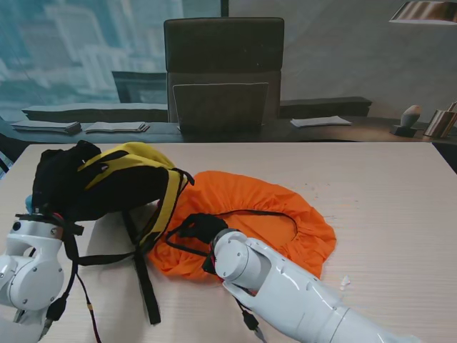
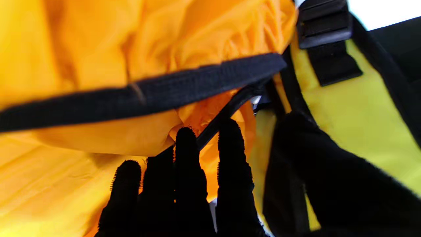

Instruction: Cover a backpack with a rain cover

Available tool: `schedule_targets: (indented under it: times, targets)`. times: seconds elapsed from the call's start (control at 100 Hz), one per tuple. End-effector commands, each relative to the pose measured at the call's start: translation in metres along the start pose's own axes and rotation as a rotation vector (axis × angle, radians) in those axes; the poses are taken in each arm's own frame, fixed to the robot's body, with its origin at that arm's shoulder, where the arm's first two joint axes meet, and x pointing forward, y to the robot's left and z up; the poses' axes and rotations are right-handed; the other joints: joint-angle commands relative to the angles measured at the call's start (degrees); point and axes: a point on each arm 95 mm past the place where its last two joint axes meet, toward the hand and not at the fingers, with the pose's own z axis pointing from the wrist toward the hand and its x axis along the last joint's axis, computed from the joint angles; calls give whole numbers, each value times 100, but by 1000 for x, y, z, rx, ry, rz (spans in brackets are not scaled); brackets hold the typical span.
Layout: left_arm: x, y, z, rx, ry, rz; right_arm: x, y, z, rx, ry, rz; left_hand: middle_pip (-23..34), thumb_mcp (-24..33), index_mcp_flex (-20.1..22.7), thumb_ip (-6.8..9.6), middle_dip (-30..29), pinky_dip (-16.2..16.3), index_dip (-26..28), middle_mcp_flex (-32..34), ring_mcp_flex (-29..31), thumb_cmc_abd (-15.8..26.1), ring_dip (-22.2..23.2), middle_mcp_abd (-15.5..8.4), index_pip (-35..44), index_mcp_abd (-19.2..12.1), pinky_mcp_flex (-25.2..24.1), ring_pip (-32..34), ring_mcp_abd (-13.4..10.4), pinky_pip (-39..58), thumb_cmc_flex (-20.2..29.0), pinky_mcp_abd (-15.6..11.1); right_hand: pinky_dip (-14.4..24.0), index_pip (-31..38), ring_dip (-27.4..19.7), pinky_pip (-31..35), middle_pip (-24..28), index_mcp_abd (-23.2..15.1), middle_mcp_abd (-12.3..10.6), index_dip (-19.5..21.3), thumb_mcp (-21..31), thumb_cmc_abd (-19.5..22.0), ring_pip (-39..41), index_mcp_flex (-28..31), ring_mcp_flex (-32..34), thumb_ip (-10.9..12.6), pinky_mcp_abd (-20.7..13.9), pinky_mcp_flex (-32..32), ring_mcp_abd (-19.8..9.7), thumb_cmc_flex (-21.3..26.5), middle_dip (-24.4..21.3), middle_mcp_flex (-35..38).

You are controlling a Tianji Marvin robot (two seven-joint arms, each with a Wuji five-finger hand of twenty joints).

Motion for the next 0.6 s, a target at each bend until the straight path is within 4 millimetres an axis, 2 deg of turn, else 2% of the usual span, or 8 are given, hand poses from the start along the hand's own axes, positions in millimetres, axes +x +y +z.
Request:
schedule_targets:
  times: [0.0, 0.12, 0.24, 0.44, 0.59]
  targets:
    - [2, -13, 0, 38, 6, 6, 28, -12, -2, 43, 65, 18, 223, 158, -220, 41, 179, 101, 169, 170, 2, 680, 106, -107, 300, -47, -98, 146, 27, 189, 545, -6, -146, 30, -20, -78, 125, -229, -224, 2, -117, 19, -9, -221, -244, 40, -266, -65, -364, -14, 78, -183]
    - [1, -29, 2, 95, -10, -13, 37, -7, -10, 35, 108, -5, 227, 165, -208, 49, 179, 101, 173, 175, 0, 654, 110, -75, 308, -27, -98, 143, 63, 189, 573, -6, -160, 136, 12, -77, 175, -304, -213, 11, -136, -29, 55, -295, -268, 41, -164, -70, -300, -153, 92, -236]
    - [6, -48, 15, 138, 17, -15, 38, 11, -24, -13, 140, 18, 225, 166, -203, 52, 179, 86, 175, 179, 3, 651, 113, -76, 309, -12, -104, 141, 60, 159, 581, 26, -150, 150, 27, -43, 178, -294, -193, -6, -178, -45, 78, -302, -326, 36, -97, -94, -250, -131, 88, -251]
    - [29, -68, 48, 163, 96, -70, 19, 53, -49, -111, 206, -48, 232, 160, -199, 49, 182, 80, 178, 191, 32, 645, 120, -80, 309, -22, -71, 155, 54, 151, 579, 34, -12, 167, 170, 287, 306, -340, -133, -39, -255, -48, 376, -258, -225, 49, 165, -100, -53, -86, 129, -123]
    - [45, -74, 69, 173, 135, -118, -4, 78, -65, -178, 217, -130, 232, 161, -196, 49, 187, 76, 182, 189, 34, 638, 126, -85, 311, -38, -25, 157, 52, 149, 584, 38, -70, 164, 224, 173, 329, -378, -126, -33, -307, -109, 474, -215, -300, 45, 219, -141, -59, -8, 138, -156]
